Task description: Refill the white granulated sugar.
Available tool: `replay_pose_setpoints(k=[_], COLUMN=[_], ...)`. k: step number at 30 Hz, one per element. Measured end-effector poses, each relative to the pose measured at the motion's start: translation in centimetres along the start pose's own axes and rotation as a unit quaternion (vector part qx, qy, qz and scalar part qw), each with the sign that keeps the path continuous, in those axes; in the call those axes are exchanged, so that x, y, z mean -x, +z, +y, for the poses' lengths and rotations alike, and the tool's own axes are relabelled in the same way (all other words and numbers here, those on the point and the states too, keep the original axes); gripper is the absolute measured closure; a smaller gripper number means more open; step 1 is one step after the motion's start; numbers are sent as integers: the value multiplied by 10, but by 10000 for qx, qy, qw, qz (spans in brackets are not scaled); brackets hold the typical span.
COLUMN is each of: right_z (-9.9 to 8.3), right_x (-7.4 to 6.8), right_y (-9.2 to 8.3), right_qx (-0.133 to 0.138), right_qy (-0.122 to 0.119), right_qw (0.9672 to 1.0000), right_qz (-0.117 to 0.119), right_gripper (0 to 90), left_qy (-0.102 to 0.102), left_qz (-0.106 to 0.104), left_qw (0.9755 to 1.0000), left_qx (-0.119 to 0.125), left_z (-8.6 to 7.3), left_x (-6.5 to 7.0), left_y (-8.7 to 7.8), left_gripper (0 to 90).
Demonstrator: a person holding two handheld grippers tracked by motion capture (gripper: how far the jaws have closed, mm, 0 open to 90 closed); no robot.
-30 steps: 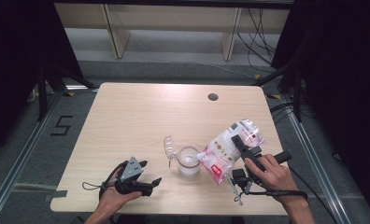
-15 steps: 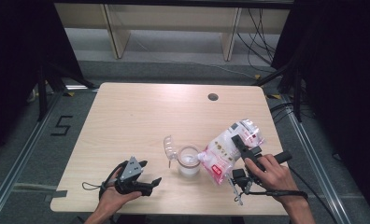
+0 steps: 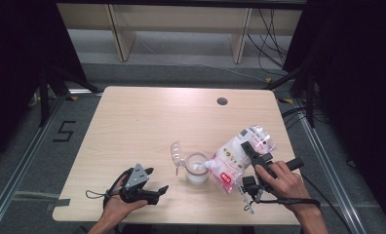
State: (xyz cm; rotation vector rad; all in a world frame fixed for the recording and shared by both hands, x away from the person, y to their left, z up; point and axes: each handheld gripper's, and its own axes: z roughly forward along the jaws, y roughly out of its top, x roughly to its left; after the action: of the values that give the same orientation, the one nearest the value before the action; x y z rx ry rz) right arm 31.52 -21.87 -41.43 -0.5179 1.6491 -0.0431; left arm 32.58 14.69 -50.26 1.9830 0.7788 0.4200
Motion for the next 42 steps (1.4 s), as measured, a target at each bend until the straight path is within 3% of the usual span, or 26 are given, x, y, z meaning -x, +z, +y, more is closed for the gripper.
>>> replay_pose_setpoints(k=[2, 4, 5, 9, 10, 11, 14, 15, 17, 19, 20, 23, 24, 25, 26, 29, 31, 34, 35, 36, 38, 40, 41, 42], right_z=[-1, -3, -4, -6, -7, -7, -7, -8, -10, -13, -14, -17, -18, -19, -20, -24, -25, -27, -29, -28, -29, -30, -30, -30], right_x=[-1, 1, -1, 0, -5, -3, -2, -6, -7, -8, -9, -11, -13, -12, -15, -16, -21, -26, -25, -30, -30, -29, -32, -33], right_y=[0, 2, 1, 3, 3, 5, 6, 7, 8, 8, 9, 10, 12, 12, 12, 14, 15, 16, 17, 17, 18, 18, 18, 18], right_qx=[5, 114, 35, 194, 140, 265, 326, 359, 312, 288, 331, 362, 403, 440, 417, 498, 532, 597, 660, 583, 631, 654, 674, 686], right_qy=[140, 61, 238, 208, 601, 445, 463, 705, 817, 885, 924, 1118, 1292, 1242, 1420, 1524, 1807, 1961, 1915, 2209, 2194, 2155, 2377, 2445], right_qw=[9999, 9999, 9997, 9996, 9980, 9986, 9983, 9968, 9958, 9952, 9948, 9925, 9901, 9907, 9882, 9862, 9809, 9775, 9780, 9720, 9720, 9731, 9672, 9651], right_qz=[33, 3, 54, 49, 110, 44, 106, 118, 277, 290, 283, 324, 375, 331, 399, 405, 482, 502, 496, 555, 563, 490, 582, 645], right_gripper=[654, 654, 654, 654, 655, 655, 656, 656, 656, 656, 657, 657, 657, 657, 657, 658, 659, 666, 666, 667, 669, 671, 671, 672], left_qy=[-1, 0, 1, 2, -4, -14, -15, -43, -35, -11, -109, -30, -11, -7, -9, -11, -10, -6, -6, -13, -129, -59, -23, -55], left_qz=[21, 22, 22, 19, 21, 22, 23, 38, 26, 22, -10, -3, -2, -4, 9, -3, -6, 11, 11, 13, -4, 21, 27, 37], left_qw=[10000, 10000, 10000, 10000, 10000, 10000, 10000, 10000, 10000, 10000, 9999, 10000, 10000, 10000, 10000, 10000, 10000, 10000, 10000, 10000, 9999, 10000, 10000, 10000], left_qx=[-4, -6, -6, -8, -8, -7, -14, -5, -3, -3, -4, -3, 1, 2, -4, 3, 0, -6, -6, -8, 6, -1, -1, 0], left_z=[0, 0, 0, 0, 0, 0, 0, 0, 0, 0, 0, 0, 0, 0, 0, 0, 0, 0, 0, 0, 0, 0, 0, 0], left_x=[0, 0, 0, 0, 0, 0, 1, 1, 1, 0, 1, 1, 0, 0, 0, 0, 0, 0, 0, 0, 2, 1, 0, 1], left_y=[0, 0, 0, 0, 0, 0, -1, -1, 0, 0, 0, 0, 0, 0, 0, 0, 0, 0, 0, 0, 0, 0, 0, 0], left_gripper=[177, 177, 177, 177, 177, 177, 177, 177, 177, 177, 177, 177, 177, 177, 177, 177, 177, 177, 177, 177, 177, 177, 177, 177])
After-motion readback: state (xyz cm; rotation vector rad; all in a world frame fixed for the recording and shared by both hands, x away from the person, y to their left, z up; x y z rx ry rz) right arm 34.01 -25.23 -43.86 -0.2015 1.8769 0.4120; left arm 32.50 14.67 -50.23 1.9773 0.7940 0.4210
